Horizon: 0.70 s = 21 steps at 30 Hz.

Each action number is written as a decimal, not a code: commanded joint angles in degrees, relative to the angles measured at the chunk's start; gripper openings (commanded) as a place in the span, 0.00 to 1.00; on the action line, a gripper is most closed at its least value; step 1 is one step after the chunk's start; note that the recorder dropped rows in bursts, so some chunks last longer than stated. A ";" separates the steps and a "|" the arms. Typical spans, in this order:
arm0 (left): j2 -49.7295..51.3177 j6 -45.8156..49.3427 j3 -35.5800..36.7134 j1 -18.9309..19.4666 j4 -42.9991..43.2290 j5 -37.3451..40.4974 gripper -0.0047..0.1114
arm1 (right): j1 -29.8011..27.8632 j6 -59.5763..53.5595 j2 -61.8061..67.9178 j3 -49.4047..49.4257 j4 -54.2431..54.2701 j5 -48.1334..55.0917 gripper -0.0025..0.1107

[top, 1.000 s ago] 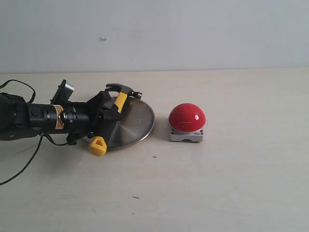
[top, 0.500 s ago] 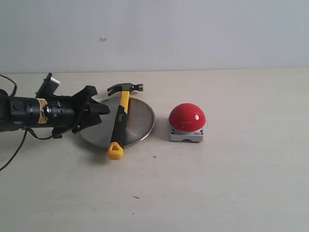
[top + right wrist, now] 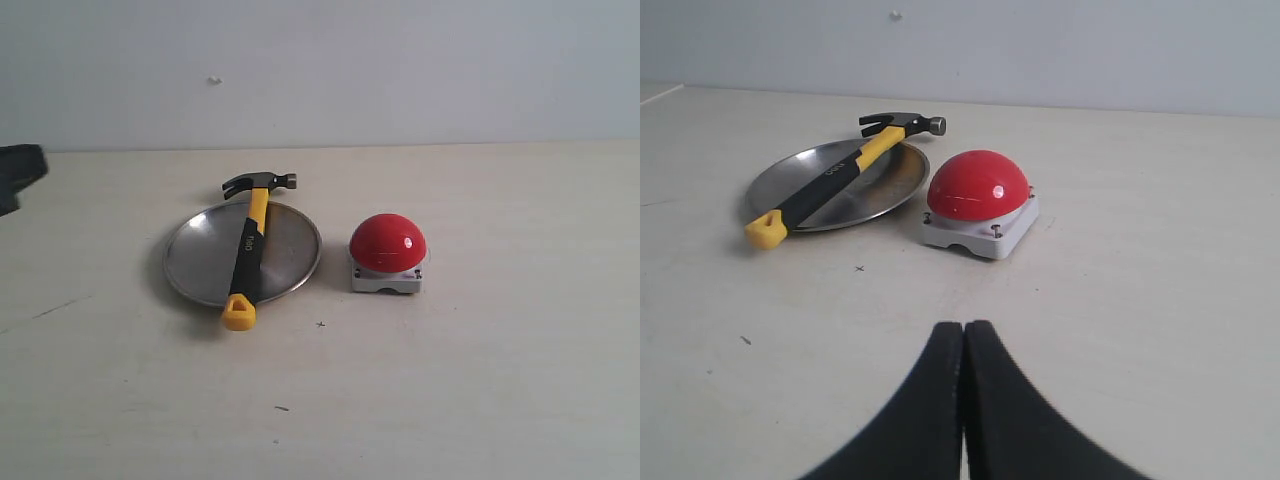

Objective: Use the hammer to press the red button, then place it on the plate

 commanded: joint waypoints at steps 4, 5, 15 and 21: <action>-28.29 3.87 10.13 -0.29 -5.08 11.73 0.04 | -0.01 -0.05 -0.34 0.07 -0.06 -0.11 0.02; -31.93 3.87 11.03 -0.29 -5.08 13.54 0.04 | -0.01 -0.05 -0.34 0.07 -0.06 -0.11 0.02; -56.57 3.87 18.48 -0.29 -2.35 17.65 0.04 | -0.01 -0.05 -0.34 0.07 -0.06 -0.11 0.02; -56.57 27.10 20.13 -0.29 -23.21 29.72 0.04 | -0.01 -0.05 -0.34 0.07 0.04 -0.10 0.02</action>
